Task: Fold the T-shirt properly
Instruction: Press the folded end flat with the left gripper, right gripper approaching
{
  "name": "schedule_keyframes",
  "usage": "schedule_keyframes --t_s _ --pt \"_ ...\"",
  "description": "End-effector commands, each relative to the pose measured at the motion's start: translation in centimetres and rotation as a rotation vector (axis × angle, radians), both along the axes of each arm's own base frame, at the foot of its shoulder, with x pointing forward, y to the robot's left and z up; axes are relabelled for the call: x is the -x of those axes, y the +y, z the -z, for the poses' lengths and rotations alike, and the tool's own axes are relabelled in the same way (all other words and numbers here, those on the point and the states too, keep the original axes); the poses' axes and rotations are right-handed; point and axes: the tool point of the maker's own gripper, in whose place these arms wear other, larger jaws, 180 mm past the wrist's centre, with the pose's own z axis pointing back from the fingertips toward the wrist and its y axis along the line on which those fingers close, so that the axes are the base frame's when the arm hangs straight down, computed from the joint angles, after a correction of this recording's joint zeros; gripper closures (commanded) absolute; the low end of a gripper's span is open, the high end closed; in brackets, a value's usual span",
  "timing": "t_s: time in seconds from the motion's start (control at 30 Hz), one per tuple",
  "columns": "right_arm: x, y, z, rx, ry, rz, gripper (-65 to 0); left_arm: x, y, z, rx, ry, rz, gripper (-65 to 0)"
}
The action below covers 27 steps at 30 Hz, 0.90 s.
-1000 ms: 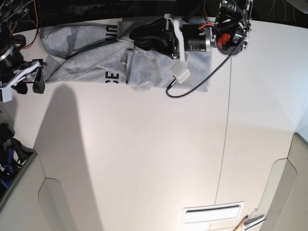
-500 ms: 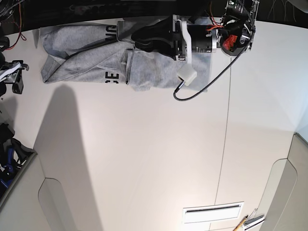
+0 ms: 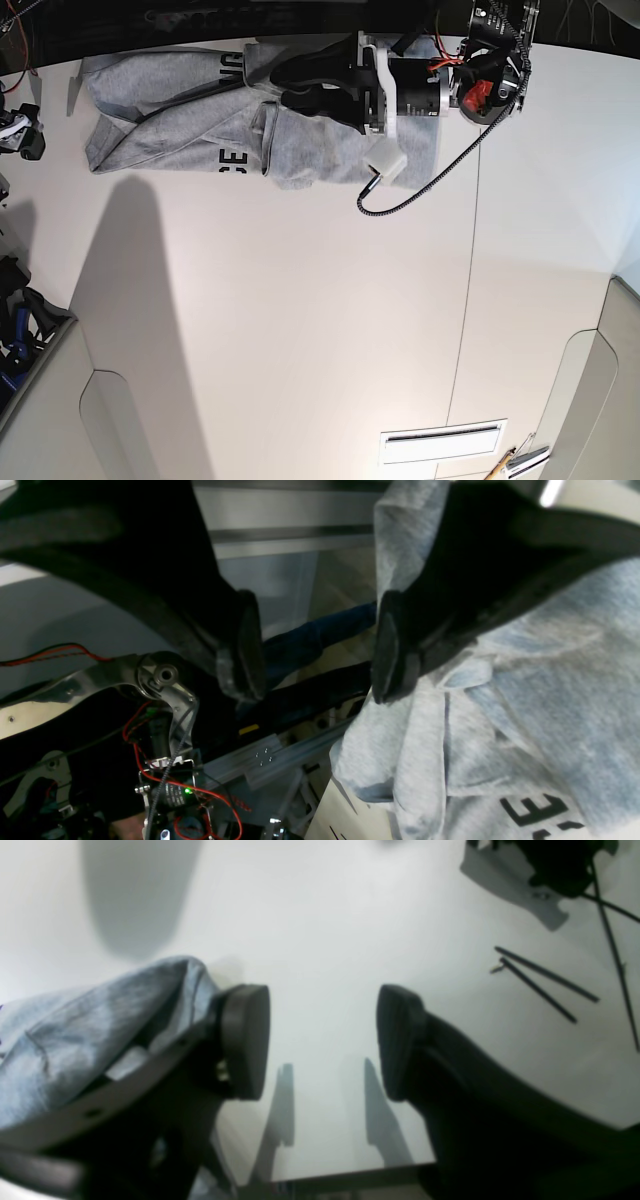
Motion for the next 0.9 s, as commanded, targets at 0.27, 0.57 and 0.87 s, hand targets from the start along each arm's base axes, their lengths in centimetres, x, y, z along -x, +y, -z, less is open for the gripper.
schedule_keyframes --t_s 0.27,0.57,0.87 --pt "-0.8 -0.6 -1.4 0.019 -0.045 -0.008 -33.8 -1.6 -1.0 -7.6 0.071 -0.295 0.028 -37.4" --pt "-0.2 2.1 -1.1 -0.112 -0.011 -0.083 -33.9 -3.9 -0.2 -5.9 -0.116 -0.410 -0.064 -37.4" --pt "1.6 4.0 -0.1 -0.182 0.014 -0.126 -33.9 -4.2 -0.1 -5.8 -0.132 -0.421 -0.077 -37.4"
